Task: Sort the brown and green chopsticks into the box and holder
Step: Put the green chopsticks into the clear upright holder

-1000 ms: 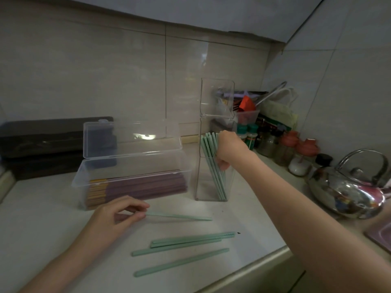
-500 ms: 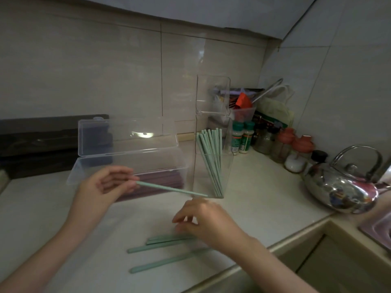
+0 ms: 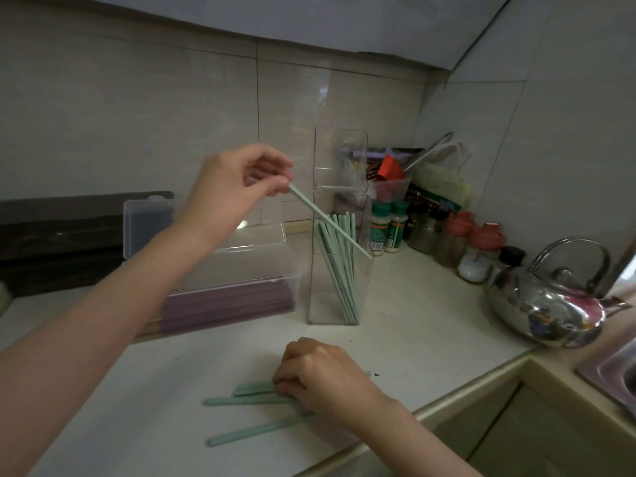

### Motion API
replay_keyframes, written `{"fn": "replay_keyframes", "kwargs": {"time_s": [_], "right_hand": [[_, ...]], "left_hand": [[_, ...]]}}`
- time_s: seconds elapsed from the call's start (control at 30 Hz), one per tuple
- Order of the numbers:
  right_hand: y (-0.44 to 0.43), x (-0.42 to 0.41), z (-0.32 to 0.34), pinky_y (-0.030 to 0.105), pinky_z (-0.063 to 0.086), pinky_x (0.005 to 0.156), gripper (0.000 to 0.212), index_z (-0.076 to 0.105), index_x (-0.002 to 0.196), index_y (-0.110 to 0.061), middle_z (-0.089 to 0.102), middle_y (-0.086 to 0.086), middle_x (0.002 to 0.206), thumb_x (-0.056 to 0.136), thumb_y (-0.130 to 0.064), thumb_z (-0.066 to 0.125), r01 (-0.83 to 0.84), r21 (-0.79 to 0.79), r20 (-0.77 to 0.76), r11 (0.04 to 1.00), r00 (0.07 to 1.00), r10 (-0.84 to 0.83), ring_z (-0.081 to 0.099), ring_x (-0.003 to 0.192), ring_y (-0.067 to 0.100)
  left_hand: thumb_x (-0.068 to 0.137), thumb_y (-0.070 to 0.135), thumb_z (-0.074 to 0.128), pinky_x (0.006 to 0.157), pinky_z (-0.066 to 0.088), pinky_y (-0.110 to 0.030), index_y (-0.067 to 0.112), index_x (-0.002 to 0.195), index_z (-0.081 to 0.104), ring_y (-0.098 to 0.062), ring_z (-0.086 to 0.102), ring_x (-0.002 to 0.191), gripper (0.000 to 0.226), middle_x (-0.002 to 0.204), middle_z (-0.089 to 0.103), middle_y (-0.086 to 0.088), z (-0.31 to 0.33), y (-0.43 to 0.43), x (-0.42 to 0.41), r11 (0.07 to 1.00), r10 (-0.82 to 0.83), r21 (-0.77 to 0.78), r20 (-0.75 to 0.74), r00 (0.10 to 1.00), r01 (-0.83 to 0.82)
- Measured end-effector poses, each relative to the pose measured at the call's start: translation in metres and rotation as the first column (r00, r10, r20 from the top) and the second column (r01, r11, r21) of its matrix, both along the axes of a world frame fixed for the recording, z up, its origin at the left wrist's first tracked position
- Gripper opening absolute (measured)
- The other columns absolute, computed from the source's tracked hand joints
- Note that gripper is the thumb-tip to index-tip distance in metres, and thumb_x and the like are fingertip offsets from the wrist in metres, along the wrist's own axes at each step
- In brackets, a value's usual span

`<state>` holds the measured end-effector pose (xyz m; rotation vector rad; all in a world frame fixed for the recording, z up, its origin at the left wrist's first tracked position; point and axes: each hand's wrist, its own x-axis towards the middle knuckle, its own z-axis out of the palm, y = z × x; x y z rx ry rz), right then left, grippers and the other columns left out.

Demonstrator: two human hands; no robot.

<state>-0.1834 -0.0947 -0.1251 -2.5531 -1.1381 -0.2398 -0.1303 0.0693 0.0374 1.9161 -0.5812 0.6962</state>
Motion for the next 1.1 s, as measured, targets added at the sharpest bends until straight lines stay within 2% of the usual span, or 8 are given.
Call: {"fn": "replay_keyframes", "kwargs": {"time_s": [0.1,0.37,0.47,0.57,0.67,0.8,1.0,1.1], "right_hand": [[0.001,0.001,-0.002,0.032,0.041,0.069,0.018,0.071,0.091,-0.014,0.063,0.008,0.095,0.085,-0.022,0.057,0.000,0.013,0.001,1.000,1.000,0.000,0.055,0.093,0.027],[-0.002,0.001,-0.005,0.024,0.036,0.054,0.023,0.071,0.074,-0.015,0.065,0.004,0.081,0.078,-0.024,0.051,-0.039,-0.009,0.086,0.999,0.996,0.040,0.058,0.075,0.025],[-0.003,0.001,-0.007,0.021,0.031,0.050,0.012,0.069,0.067,-0.020,0.065,-0.002,0.074,0.072,-0.020,0.059,-0.044,-0.067,0.128,0.997,0.990,0.052,0.056,0.067,0.020],[-0.004,0.002,-0.009,0.021,0.038,0.049,0.007,0.067,0.067,-0.022,0.064,-0.004,0.072,0.070,-0.021,0.062,-0.043,-0.137,0.171,0.990,0.983,0.066,0.057,0.066,0.017],[-0.005,0.002,-0.010,0.023,0.041,0.050,0.010,0.067,0.067,-0.020,0.064,-0.003,0.070,0.072,-0.021,0.059,-0.054,-0.148,0.183,0.988,0.980,0.081,0.057,0.065,0.018],[-0.006,0.002,-0.013,0.026,0.044,0.051,0.009,0.066,0.070,-0.020,0.064,-0.003,0.073,0.075,-0.022,0.058,-0.054,-0.162,0.198,0.985,0.976,0.086,0.056,0.069,0.018],[-0.008,0.003,-0.014,0.026,0.044,0.052,0.010,0.065,0.071,-0.019,0.065,-0.003,0.076,0.075,-0.020,0.057,-0.059,-0.156,0.182,0.986,0.979,0.087,0.055,0.071,0.019],[-0.009,0.002,-0.015,0.026,0.045,0.052,0.010,0.066,0.072,-0.021,0.065,-0.005,0.077,0.077,-0.021,0.057,-0.052,-0.161,0.189,0.986,0.978,0.082,0.055,0.072,0.018]], "left_hand": [[0.080,0.003,0.066,0.077,0.055,-0.019,0.013,0.102,0.064,-0.009,0.069,0.080,0.024,0.090,0.070,-0.004,0.014,-0.007,0.019,0.997,0.010,0.081,0.018,1.000,-0.012],[0.080,0.001,0.065,0.077,0.056,-0.023,0.012,0.101,0.064,-0.011,0.070,0.079,0.024,0.086,0.070,-0.001,0.032,-0.004,0.049,0.997,-0.011,0.081,-0.009,1.000,0.012],[0.080,0.000,0.065,0.078,0.056,-0.025,0.010,0.101,0.065,-0.014,0.070,0.079,0.024,0.086,0.070,-0.003,0.027,-0.015,0.055,0.975,-0.031,0.218,-0.093,0.995,0.051],[0.080,0.001,0.065,0.082,0.055,-0.028,0.013,0.099,0.066,-0.014,0.069,0.082,0.023,0.087,0.070,-0.003,0.019,-0.029,0.061,0.920,-0.034,0.382,-0.144,0.989,0.088],[0.080,0.004,0.065,0.084,0.051,-0.022,0.014,0.100,0.067,-0.006,0.066,0.080,0.022,0.092,0.071,0.000,0.011,-0.044,0.062,0.816,-0.019,0.575,-0.079,0.997,0.061],[0.082,0.009,0.066,0.075,0.043,-0.018,0.014,0.099,0.070,-0.011,0.067,0.087,0.018,0.096,0.073,0.000,-0.005,-0.063,0.061,0.678,-0.010,0.734,0.070,0.998,-0.045],[0.083,0.012,0.064,0.071,0.037,-0.018,0.014,0.102,0.069,-0.015,0.067,0.090,0.019,0.097,0.073,-0.001,-0.013,-0.070,0.062,0.654,0.013,0.748,0.135,0.991,-0.111],[0.083,0.011,0.064,0.075,0.042,-0.020,0.013,0.102,0.069,-0.016,0.067,0.090,0.020,0.099,0.072,-0.003,-0.016,-0.069,0.064,0.679,0.022,0.728,0.106,0.994,-0.093]]}}
